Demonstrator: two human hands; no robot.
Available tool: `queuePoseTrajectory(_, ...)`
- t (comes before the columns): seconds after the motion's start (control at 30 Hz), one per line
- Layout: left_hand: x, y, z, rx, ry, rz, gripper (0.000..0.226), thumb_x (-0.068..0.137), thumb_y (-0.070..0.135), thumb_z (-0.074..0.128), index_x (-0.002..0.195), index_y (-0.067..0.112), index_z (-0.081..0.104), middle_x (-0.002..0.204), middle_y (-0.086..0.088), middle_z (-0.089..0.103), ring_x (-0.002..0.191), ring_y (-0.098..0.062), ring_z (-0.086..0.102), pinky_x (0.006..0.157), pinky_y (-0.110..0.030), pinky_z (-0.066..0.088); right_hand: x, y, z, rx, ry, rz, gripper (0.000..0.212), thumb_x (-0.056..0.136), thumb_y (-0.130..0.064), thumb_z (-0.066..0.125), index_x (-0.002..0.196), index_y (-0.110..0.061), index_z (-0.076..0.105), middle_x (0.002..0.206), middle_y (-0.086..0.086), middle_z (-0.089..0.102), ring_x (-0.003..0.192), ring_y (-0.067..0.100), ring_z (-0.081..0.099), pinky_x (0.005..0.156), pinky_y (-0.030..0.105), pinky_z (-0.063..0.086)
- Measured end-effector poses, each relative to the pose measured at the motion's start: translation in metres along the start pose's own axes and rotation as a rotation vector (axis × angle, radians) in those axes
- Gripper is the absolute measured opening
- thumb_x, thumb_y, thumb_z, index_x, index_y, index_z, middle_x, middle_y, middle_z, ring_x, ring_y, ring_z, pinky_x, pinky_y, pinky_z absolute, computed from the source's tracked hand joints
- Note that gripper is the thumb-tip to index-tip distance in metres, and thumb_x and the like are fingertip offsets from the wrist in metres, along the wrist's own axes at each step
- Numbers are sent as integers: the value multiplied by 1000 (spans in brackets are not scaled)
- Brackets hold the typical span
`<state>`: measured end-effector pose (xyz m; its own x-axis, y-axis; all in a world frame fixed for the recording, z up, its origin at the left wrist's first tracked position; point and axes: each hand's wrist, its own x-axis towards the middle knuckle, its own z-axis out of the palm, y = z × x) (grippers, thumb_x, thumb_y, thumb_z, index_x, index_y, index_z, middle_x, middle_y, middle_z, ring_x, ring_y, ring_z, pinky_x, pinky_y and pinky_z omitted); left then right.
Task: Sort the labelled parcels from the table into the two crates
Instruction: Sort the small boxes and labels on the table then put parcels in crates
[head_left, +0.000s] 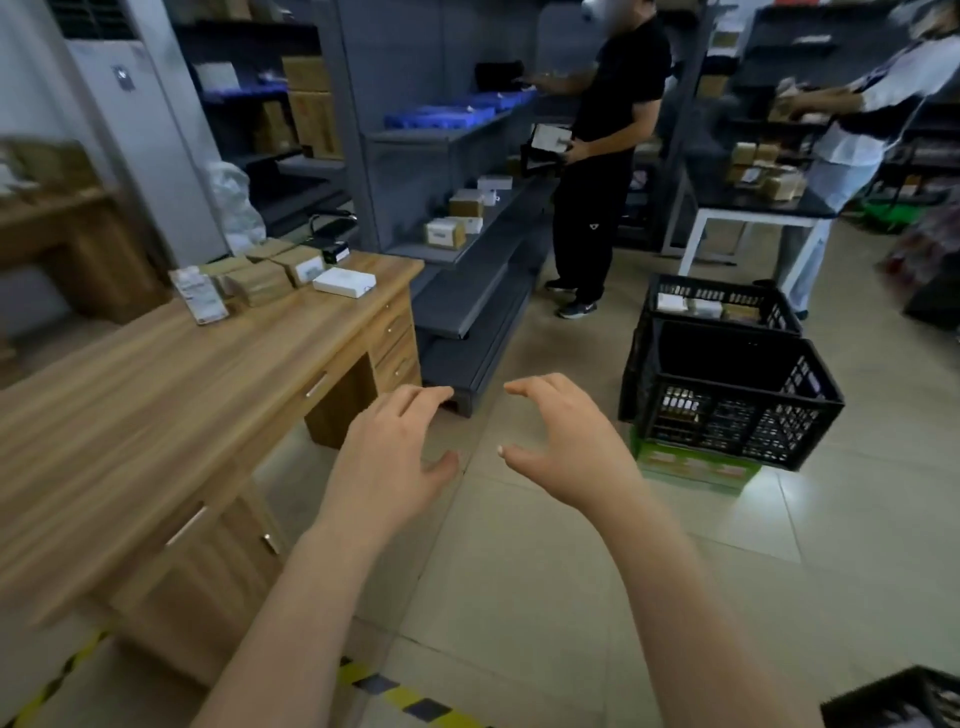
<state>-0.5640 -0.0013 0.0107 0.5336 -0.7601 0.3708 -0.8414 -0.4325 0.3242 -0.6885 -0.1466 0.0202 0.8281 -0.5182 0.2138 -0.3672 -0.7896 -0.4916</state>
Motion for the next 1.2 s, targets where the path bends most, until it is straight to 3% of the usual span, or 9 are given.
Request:
queuePoseTrajectory(0.17,41,-42,10,48,10,-69,61,83,35,71,138,25,46,128,7,51,117,-13,48,96,-30,43,72,0,25,24,-46,-81,62,83,-34,72,138,-28,45,133,-8,46,126,12,42,104,27,36)
queuePoseTrajectory(0.63,227,-146,47,84,137,-341,52,84,38,69,131,29,50,121,9,51,105,-13,49,78,-24,33,342,20,70,63,-187,-332,60,83,-33,73,137,-26,48,133,-5,48,125,14,44,106,33,39)
queuePoseTrajectory(0.87,296,-208,68,49,116,-377,52,81,32,72,129,25,52,122,6,53,109,-16,52,87,-33,45,432,22,109,69,-211,-345,61,84,-32,72,139,-27,46,135,-6,46,128,13,42,108,34,38)
queuePoseTrajectory(1.1,385,-301,94,22,70,-379,57,82,34,70,134,28,46,126,9,50,113,-11,47,88,-24,39,538,21,161,27,-206,-281,63,82,-34,73,139,-27,47,132,-4,48,125,15,45,103,34,42)
queuePoseTrajectory(1.2,428,-350,101,10,36,-324,60,82,33,71,136,26,46,129,5,52,117,-15,49,91,-26,37,589,16,183,30,-193,-222,63,82,-34,73,138,-28,47,131,-5,47,124,13,44,100,30,42)
